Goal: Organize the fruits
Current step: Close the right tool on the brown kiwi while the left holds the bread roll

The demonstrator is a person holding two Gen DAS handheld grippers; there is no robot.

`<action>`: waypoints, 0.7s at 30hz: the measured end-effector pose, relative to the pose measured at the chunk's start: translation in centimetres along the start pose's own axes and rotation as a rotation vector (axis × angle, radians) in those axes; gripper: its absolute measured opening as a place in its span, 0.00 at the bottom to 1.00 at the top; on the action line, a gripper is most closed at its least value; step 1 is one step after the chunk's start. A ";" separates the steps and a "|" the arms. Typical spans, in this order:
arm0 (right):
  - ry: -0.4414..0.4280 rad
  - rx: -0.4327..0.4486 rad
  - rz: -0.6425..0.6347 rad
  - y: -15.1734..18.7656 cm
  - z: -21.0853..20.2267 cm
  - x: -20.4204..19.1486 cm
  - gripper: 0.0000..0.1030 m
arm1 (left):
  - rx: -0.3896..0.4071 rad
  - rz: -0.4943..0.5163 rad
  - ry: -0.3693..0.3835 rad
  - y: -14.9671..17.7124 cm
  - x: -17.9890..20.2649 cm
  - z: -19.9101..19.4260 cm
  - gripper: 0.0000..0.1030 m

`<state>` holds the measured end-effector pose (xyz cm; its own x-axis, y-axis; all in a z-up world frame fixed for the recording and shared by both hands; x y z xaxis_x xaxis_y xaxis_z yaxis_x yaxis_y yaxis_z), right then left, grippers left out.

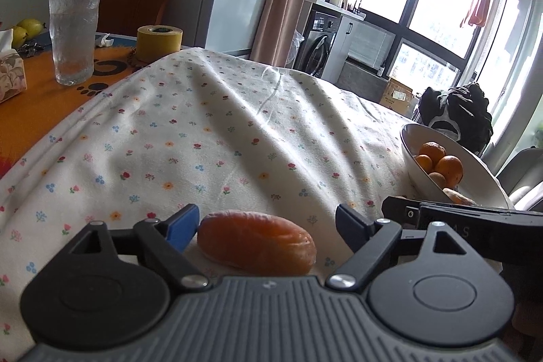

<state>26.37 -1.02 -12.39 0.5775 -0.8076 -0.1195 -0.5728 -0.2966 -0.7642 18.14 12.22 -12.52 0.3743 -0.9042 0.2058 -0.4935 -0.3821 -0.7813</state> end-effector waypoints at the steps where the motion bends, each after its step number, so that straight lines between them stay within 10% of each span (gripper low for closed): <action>1: -0.006 0.000 0.005 0.1 -0.1 0.0 0.23 | -0.003 0.016 -0.009 0.1 0.1 0.1 0.84; 21: -0.082 0.016 0.048 1.1 -1.3 0.5 0.24 | -0.018 0.174 -0.166 1.4 1.2 0.6 0.81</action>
<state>25.28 -2.35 -12.47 0.5953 -0.7764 -0.2072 -0.5922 -0.2496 -0.7662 18.39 10.75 -13.71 0.4058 -0.9134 -0.0323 -0.5751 -0.2278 -0.7857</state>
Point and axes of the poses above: each gripper's, at about its wrist camera, not at the fingertips, and z roughly the way its jaws point, x to its right, y to its underside, the point moved 6 cm from there along z, roughly the way its jaws point, and after that the axes turned 2 degrees about -y, right-handed, at the moved point
